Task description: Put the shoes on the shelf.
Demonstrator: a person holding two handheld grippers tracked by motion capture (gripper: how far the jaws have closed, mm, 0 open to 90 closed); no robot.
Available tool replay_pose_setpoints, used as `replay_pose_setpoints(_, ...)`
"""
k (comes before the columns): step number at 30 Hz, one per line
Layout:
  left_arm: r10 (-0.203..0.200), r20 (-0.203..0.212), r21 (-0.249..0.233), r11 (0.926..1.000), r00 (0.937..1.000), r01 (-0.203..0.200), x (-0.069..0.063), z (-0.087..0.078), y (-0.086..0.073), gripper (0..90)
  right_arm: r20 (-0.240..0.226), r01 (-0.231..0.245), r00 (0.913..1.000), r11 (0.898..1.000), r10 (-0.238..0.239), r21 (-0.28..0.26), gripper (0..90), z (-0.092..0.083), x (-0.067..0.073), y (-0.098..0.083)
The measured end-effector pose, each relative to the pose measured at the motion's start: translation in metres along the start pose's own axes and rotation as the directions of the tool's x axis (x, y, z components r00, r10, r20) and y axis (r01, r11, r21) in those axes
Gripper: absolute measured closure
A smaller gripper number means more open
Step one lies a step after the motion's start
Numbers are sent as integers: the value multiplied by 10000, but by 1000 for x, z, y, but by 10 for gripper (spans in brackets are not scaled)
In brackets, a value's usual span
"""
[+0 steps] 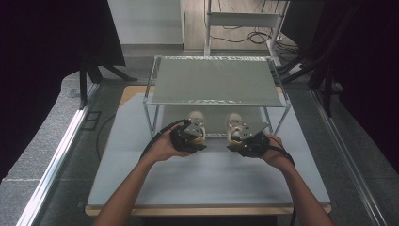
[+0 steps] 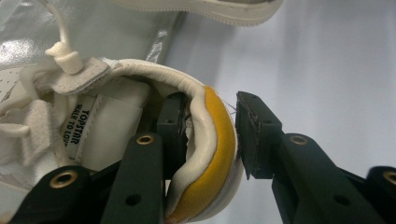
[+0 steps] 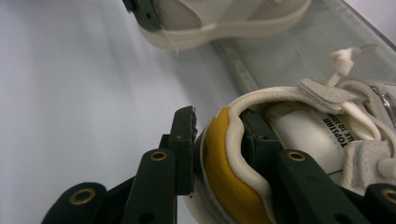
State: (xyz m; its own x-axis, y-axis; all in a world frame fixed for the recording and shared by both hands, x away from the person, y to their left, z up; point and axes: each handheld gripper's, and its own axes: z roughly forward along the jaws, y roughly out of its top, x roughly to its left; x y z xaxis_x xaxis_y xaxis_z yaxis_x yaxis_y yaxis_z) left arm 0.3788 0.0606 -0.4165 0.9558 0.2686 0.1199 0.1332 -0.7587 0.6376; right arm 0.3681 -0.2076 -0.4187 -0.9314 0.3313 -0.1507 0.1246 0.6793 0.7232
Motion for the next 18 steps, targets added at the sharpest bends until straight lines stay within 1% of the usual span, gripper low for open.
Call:
replay_pose_setpoints(2, 0, -58, 19, 10000, 10000, 0, 3, 3, 2, 645, -58, 69, 10000, 10000, -68, 58, 689, 4, -1, 3)
replay_pose_setpoints(7, 262, -14, -53, 9996, 9997, -262, 9, 7, 8, 645, -196, 206, 9996, 9996, -202, 204, 689, 14, -4, 10)
replay_pose_setpoints(9, 277, 118, -61, 9996, 9995, -276, 11, 10, 9, 646, -259, 206, 9995, 9996, -201, 193, 689, 17, -6, 12)
replay_pose_setpoints(10, 240, 119, -91, 9997, 9996, -239, 12, 13, 10, 646, -266, 240, 9994, 9993, -233, 283, 689, 20, -6, 13)
replay_pose_setpoints(12, 362, 133, 35, 9993, 9993, -363, 12, 16, 12, 645, -254, 298, 9993, 9989, -288, 374, 689, 24, -7, 15)
replay_pose_setpoints(18, 623, 464, 55, 9980, 9970, -626, 13, 28, 17, 645, -389, 426, 9984, 9981, -410, 436, 689, 32, -12, 17)
